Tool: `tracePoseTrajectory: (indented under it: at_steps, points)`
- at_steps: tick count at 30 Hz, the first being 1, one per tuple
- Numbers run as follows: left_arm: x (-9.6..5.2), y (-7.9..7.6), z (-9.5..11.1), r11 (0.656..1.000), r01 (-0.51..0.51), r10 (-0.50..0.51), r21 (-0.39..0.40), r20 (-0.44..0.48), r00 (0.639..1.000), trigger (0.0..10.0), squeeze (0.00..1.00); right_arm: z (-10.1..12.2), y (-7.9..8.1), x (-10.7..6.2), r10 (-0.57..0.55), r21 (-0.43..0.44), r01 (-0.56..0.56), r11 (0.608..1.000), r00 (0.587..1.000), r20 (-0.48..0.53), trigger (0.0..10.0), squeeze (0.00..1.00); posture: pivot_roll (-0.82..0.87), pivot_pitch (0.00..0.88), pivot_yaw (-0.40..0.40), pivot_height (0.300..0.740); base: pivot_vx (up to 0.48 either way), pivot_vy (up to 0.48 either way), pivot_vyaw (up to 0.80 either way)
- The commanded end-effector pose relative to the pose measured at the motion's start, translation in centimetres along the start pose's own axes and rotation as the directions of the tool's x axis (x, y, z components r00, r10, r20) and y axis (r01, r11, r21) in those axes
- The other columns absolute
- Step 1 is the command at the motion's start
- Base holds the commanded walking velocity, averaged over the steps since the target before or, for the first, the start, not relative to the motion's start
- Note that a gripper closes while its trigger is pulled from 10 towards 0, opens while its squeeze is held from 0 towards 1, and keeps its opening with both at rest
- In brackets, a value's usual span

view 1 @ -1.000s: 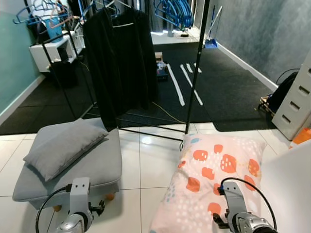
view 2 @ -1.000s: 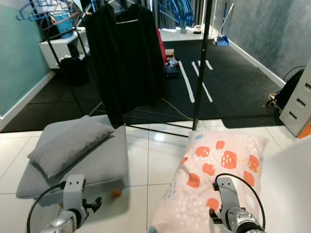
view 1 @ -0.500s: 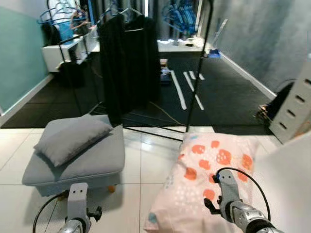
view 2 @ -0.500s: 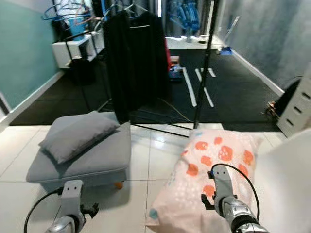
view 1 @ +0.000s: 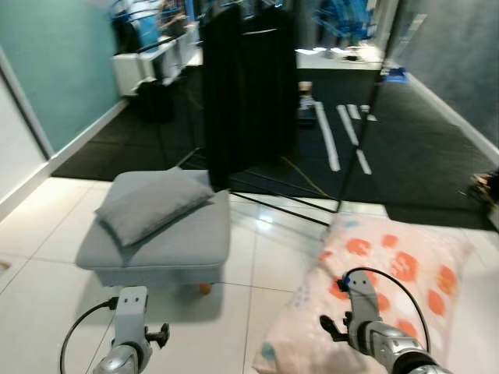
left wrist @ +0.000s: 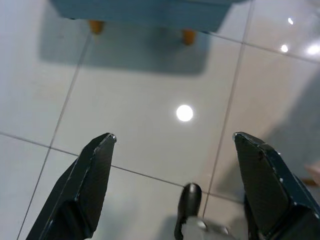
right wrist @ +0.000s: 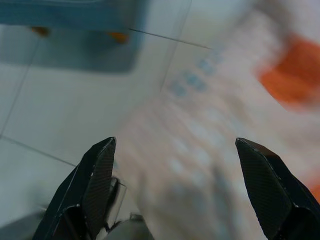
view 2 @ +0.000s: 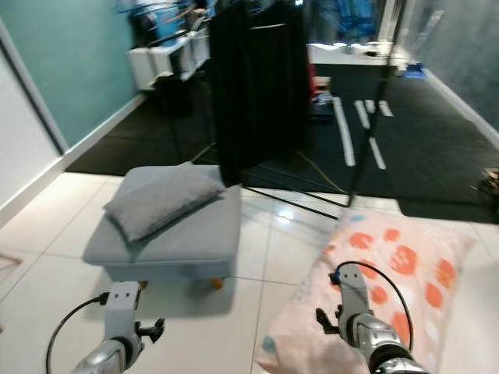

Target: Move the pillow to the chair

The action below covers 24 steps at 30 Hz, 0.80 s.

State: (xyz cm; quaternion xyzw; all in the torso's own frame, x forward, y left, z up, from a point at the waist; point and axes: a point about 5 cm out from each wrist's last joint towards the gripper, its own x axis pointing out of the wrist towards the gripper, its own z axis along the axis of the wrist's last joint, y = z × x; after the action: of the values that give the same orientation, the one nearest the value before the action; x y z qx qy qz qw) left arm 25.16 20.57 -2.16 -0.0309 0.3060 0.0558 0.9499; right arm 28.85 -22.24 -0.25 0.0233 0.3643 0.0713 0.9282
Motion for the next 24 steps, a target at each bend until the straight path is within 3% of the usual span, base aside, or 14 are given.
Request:
tracePoseTrajectory:
  at_steps: [1, 7, 18, 24]
  points:
    - [-0.1, 0.1, -0.2, 1.0, -0.005, 0.005, -0.001, 0.002, 1.0, 10.0, 0.0, 0.7, 0.1, 0.0, 0.017, 0.018, -0.017, 1.0, 0.999, 0.041, 10.0, 0.0, -0.15, 0.041, -0.02, 0.712, 0.0, 0.0, 0.8]
    - [0.1, 0.6, 1.5, 1.0, -0.016, 0.017, -0.015, 0.063, 0.998, 10.0, 0.0, 2.2, 0.8, 0.2, 0.079, 0.006, -0.08, 0.997, 0.991, 0.108, 10.0, 0.0, -0.15, 0.023, -0.027, 0.712, 0.0, 0.0, 0.8]
    - [0.1, 0.0, 2.8, 1.0, 0.002, 0.002, -0.029, 0.129, 0.992, 10.0, 0.0, 2.7, 0.9, 0.2, 0.069, 0.01, -0.071, 0.997, 0.989, 0.128, 10.0, 0.0, -0.15, 0.012, -0.033, 0.712, 0.0, 0.0, 0.73]
    - [0.1, 0.1, 3.9, 0.999, 0.002, 0.004, -0.041, 0.159, 0.987, 10.0, 0.0, 3.0, 0.7, 0.2, 0.044, 0.049, -0.052, 0.997, 0.988, 0.148, 10.0, 0.0, -0.15, 0.013, -0.032, 0.712, 0.0, 0.0, 0.0]
